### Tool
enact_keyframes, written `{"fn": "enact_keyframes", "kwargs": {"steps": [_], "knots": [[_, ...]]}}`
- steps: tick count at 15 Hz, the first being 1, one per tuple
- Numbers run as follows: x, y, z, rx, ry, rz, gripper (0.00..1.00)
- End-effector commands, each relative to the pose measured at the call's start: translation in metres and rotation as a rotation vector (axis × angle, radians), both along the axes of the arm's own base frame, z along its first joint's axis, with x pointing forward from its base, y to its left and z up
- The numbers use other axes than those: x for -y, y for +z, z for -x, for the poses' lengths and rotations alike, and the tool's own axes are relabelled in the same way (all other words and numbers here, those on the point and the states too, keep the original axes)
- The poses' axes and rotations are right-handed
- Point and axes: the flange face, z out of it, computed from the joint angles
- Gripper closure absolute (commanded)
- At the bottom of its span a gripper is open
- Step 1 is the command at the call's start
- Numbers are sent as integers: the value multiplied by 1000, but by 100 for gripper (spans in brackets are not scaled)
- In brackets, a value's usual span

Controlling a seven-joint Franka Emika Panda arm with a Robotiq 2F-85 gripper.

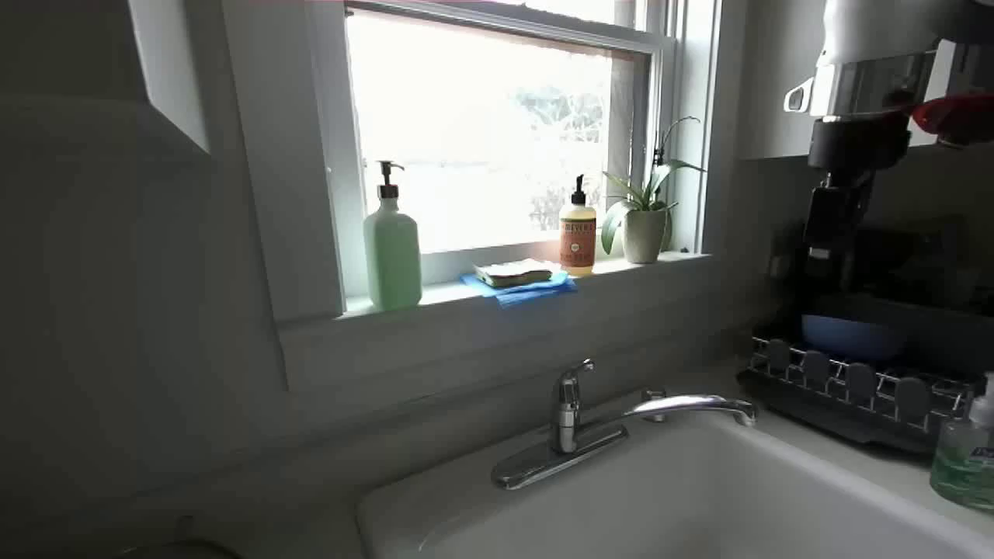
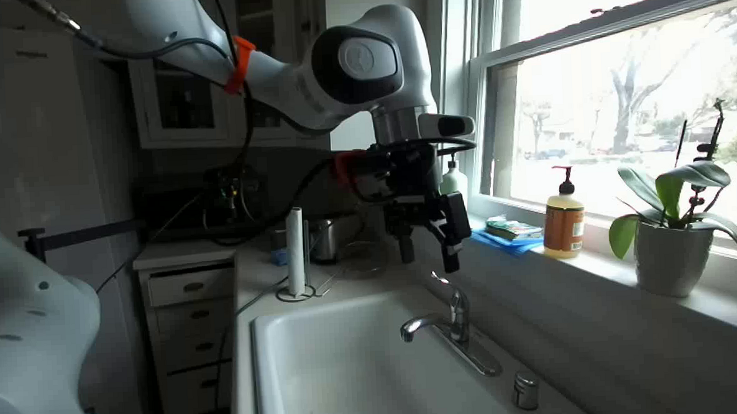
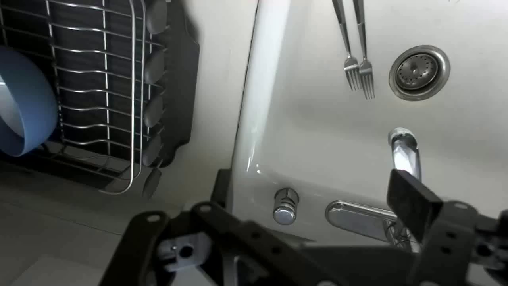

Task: Turn the nozzle to the left

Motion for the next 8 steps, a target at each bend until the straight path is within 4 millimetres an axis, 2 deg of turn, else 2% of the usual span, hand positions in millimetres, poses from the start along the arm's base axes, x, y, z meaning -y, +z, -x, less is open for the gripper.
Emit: {"fn": "enact_keyframes", "kwargs": {"steps": [1,5,8], "knots": [[0,1,0,-1,0,0,0],[0,1,0,-1,0,0,0],[0,-15,-15,-50,49,-27,0]]}}
